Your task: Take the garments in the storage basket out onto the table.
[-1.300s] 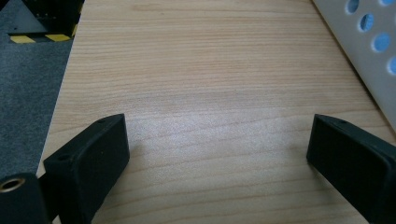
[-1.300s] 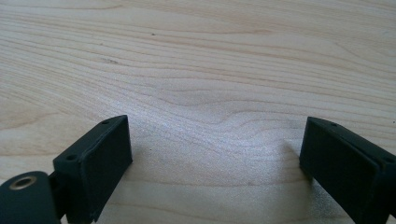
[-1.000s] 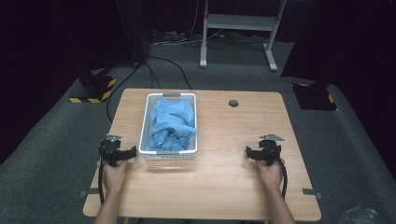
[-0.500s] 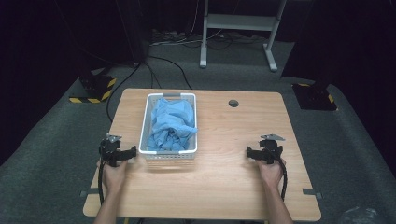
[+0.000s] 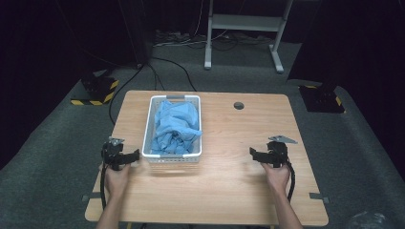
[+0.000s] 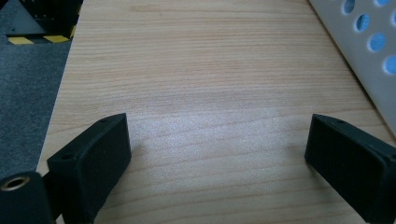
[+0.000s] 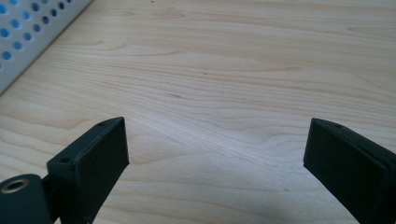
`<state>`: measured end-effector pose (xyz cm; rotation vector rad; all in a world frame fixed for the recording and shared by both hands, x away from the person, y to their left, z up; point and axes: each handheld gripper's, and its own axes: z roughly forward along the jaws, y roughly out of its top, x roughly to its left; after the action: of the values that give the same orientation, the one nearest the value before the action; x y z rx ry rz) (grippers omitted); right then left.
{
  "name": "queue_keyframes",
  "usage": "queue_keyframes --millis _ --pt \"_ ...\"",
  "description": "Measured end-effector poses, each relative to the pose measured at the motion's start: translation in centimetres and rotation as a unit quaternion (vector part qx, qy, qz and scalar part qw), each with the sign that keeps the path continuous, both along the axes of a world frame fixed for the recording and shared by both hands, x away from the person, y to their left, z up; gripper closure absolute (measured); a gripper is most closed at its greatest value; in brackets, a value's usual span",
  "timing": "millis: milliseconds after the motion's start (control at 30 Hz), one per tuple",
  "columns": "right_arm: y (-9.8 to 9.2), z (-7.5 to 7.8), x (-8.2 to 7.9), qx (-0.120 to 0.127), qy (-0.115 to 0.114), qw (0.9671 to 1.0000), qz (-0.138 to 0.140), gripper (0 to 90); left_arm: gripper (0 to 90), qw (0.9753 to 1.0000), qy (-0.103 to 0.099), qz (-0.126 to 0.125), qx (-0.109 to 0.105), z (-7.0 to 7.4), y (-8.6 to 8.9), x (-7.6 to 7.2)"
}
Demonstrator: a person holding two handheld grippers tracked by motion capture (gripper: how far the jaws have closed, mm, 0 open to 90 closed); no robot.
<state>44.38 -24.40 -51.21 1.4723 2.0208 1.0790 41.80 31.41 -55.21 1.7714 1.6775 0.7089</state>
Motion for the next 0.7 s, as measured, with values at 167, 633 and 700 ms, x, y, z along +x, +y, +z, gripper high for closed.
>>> queue_keyframes --millis 167,633,700 --pt "1.3 0.3 -0.2 0.013 -0.005 0.9998 0.016 5.7 7.2 1.0 0.0 0.0 0.001 0.0 0.0 0.0" --pt "5.1 2.2 -0.2 0.034 -0.018 0.9957 0.084 6.0 7.2 1.0 0.0 -0.001 0.001 0.0 0.0 0.0" --pt "5.6 2.6 -0.2 0.04 -0.022 0.9946 0.093 6.0 7.2 1.0 0.0 -0.001 0.001 0.0 0.0 0.0"
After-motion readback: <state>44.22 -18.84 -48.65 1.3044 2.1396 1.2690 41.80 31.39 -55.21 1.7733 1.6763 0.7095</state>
